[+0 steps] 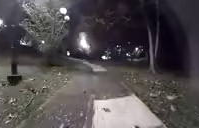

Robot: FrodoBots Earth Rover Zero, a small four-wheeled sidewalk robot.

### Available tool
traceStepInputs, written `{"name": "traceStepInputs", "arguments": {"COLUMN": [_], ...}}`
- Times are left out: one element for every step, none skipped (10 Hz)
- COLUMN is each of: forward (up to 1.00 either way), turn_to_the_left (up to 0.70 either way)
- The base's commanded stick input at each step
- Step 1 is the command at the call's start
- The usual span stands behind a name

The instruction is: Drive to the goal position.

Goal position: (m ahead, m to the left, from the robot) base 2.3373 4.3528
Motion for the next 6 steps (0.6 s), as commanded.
{"name": "traceStepInputs", "arguments": {"forward": [0.45, 0.45, 0.45, 0.45, 0.45, 0.45], "turn_to_the_left": [0.0, 0.0, 0.0, 0.0, 0.0, 0.0]}}
